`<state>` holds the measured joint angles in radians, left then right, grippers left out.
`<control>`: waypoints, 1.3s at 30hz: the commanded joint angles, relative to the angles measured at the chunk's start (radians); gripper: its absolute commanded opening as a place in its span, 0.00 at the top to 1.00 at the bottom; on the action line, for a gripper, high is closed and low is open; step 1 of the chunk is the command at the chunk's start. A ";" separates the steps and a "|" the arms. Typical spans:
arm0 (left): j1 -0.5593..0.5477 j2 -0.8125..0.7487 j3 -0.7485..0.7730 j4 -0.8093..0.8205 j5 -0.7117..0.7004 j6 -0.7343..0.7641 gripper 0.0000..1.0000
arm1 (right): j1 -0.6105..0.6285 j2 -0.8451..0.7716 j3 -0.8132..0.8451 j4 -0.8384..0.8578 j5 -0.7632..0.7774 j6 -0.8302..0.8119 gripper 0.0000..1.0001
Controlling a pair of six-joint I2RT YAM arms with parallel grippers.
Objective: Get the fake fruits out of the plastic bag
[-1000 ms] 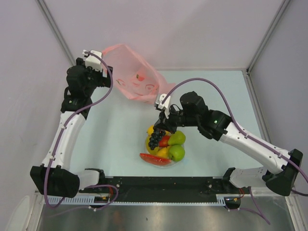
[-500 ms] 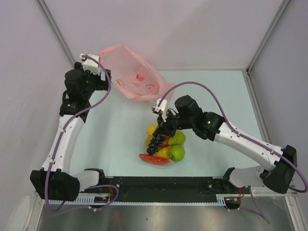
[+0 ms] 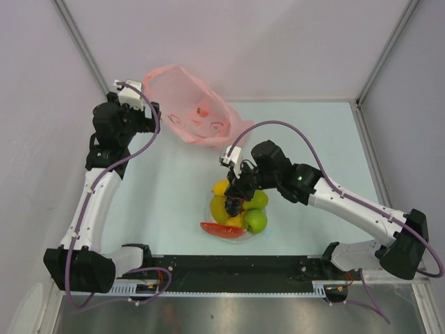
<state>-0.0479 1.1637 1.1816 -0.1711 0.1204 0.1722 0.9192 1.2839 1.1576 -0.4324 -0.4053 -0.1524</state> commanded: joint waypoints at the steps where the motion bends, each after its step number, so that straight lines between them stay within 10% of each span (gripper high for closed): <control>1: 0.013 -0.024 -0.007 0.033 0.030 -0.031 0.00 | 0.006 -0.005 -0.004 0.043 0.003 0.007 1.00; 13: 0.014 -0.012 -0.013 0.038 0.051 -0.051 0.00 | -0.014 -0.012 -0.058 0.032 0.039 0.007 0.99; 23: 0.014 0.008 -0.010 0.045 0.073 -0.072 0.00 | -0.023 -0.014 -0.075 0.037 0.068 0.016 0.60; 39: 0.014 0.021 -0.025 0.050 0.108 -0.099 0.00 | -0.039 -0.046 -0.098 0.057 0.069 -0.002 0.55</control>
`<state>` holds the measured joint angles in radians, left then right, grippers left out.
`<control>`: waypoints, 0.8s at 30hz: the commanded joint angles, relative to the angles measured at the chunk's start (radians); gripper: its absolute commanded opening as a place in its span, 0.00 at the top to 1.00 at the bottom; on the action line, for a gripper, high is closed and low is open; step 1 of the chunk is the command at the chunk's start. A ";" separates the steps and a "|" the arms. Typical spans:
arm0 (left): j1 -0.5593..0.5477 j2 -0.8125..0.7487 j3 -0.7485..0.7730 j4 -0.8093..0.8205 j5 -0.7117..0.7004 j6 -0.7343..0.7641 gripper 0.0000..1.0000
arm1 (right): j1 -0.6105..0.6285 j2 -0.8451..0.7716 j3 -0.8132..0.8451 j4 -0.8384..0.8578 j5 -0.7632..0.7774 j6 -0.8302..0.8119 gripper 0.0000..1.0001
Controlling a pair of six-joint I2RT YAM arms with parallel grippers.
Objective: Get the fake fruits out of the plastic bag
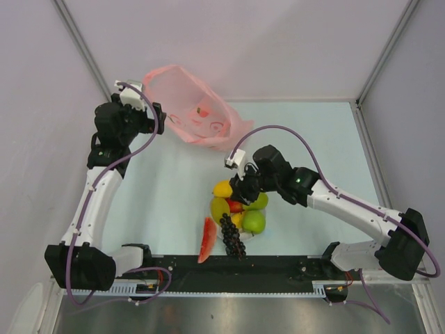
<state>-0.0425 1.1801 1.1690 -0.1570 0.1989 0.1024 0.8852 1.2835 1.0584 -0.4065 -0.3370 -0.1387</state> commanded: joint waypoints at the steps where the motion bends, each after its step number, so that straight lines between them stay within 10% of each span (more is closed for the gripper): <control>1: 0.009 0.006 -0.011 0.037 0.030 -0.032 0.00 | -0.003 -0.053 0.002 0.003 -0.019 -0.034 0.55; 12: 0.009 -0.017 -0.057 -0.027 -0.009 -0.145 0.00 | 0.031 -0.119 -0.021 -0.122 -0.045 -0.042 0.61; 24: 0.012 -0.384 -0.362 -0.406 0.114 -0.119 0.01 | 0.149 -0.163 -0.057 -0.149 -0.066 0.054 0.66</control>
<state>-0.0368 0.8642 0.8810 -0.4545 0.2333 -0.0261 0.9936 1.1858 1.0286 -0.5709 -0.3714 -0.1925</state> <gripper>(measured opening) 0.990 0.355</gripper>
